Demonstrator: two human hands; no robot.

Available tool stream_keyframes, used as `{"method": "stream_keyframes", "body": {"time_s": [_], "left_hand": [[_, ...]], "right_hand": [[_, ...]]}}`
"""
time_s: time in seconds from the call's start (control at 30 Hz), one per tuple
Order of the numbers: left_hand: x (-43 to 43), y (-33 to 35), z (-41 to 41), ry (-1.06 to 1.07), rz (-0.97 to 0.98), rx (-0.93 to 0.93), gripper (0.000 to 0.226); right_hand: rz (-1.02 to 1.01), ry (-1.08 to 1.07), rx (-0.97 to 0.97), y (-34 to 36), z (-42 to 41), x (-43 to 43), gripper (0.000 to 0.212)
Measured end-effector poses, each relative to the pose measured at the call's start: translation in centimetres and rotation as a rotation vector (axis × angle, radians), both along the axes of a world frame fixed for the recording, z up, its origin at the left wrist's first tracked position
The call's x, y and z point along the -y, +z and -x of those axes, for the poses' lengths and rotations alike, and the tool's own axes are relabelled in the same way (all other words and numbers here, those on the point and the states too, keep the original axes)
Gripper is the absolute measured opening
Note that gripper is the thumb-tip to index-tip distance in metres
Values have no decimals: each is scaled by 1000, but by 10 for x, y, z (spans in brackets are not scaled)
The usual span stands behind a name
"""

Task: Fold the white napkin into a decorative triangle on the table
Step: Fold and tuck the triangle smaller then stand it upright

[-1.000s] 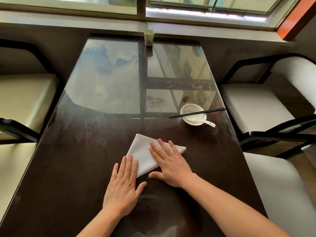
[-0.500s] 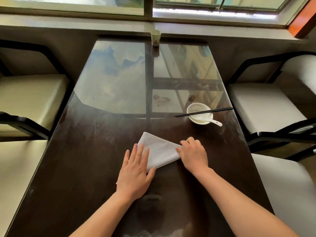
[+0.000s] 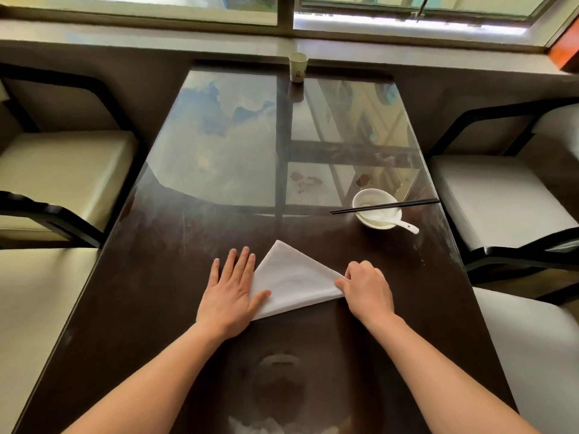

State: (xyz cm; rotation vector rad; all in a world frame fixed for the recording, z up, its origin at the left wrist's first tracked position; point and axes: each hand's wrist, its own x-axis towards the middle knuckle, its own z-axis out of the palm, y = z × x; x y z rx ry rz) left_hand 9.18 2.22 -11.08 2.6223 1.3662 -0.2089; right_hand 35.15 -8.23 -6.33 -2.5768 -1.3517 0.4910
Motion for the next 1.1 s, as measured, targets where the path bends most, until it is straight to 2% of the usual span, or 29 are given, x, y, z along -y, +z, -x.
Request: {"method": "stream_keyframes", "body": {"time_s": [0.13,0.3,0.37,0.43,0.53,0.63,0.73,0.87,1.1], "left_hand": [[32,12,27,121,-13,-1,78],[66,28,21,375,-96,218,48],[65,38,13,515,4,228,44],[57,47,7,645,134,247,34],[46,52,7,744,288,376,13],[38,53,14,756,380,520,9],[38,53,25,805,459,671,8],[41,49,45,903,540,823,11],[49,43,69,974,595,919,18]], "right_hand": [[7,-13,36,2,7,4,23],[97,-72,-38,6,2,4,29],[172,-107,-94,10,-1,1,31],[206,-141,-172,16,-2,-2,23],[119,-229,-321,21,-2,0,14],[5,-351,-597,21,1,10,18],[-26,-377,-712,16,6,24,17],[23,-340,-699,11,19,47,13],[90,-269,-536,8,39,76,13]]}}
